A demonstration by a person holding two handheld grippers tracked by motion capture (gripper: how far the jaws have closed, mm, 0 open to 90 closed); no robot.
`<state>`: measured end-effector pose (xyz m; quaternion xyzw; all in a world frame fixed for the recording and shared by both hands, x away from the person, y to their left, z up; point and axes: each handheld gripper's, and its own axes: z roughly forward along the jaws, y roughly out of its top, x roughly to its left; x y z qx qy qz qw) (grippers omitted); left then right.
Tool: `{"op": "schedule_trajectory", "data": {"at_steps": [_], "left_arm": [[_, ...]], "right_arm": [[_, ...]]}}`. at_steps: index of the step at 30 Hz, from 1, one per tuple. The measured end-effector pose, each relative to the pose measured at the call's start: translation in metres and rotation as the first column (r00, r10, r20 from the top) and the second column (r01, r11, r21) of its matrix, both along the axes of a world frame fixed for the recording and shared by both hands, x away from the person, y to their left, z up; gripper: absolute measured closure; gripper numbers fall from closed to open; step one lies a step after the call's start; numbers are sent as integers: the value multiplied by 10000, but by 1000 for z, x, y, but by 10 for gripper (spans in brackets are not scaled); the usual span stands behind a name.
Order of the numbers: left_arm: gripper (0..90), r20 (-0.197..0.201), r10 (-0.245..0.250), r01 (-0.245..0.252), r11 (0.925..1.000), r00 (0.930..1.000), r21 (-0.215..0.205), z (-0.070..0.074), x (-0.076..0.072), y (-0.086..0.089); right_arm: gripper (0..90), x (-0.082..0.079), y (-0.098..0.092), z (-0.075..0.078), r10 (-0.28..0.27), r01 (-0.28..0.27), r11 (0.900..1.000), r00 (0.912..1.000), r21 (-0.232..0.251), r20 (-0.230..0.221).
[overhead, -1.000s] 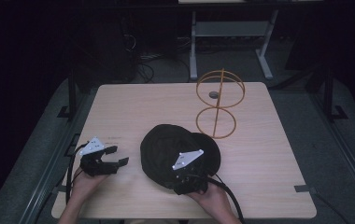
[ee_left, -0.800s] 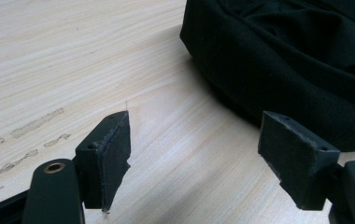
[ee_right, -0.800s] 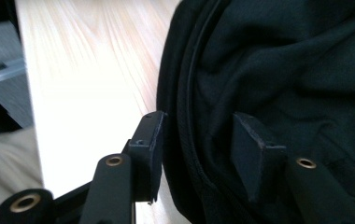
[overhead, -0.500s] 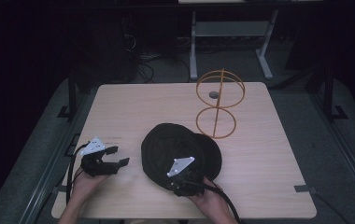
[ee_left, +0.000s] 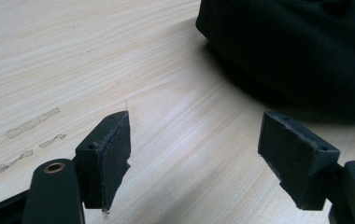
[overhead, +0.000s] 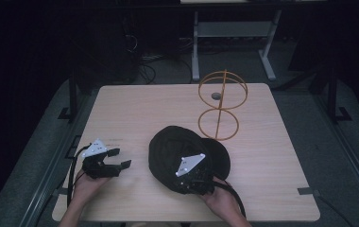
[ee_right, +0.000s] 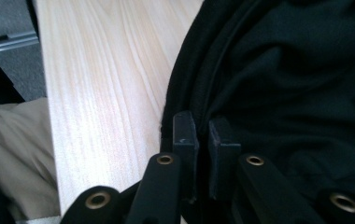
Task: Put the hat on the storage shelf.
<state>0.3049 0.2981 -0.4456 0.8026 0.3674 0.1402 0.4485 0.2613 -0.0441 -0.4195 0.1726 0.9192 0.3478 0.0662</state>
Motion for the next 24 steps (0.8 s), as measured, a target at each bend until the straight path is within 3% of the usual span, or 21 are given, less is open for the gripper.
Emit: {"op": "schedule_trajectory", "data": {"at_steps": [10,15,22,24], "left_arm": [[253,-32,-102,102,9998,9999,-168,1,-2,-3],[253,-37,-379,376,9980,9993,-500,5,-3,-9],[248,131,-736,744,9942,9972,-778,11,-5,-18],[248,203,-859,876,9907,9961,-1037,16,-5,-21]], "right_arm": [[844,5,-19,20,128,-100,9959,9994,902,-307],[843,11,-32,35,268,-203,9844,9990,1745,-351],[842,16,-42,51,236,-171,9745,9994,2236,-262],[842,18,-45,57,195,-151,9717,9997,2358,-162]]}}
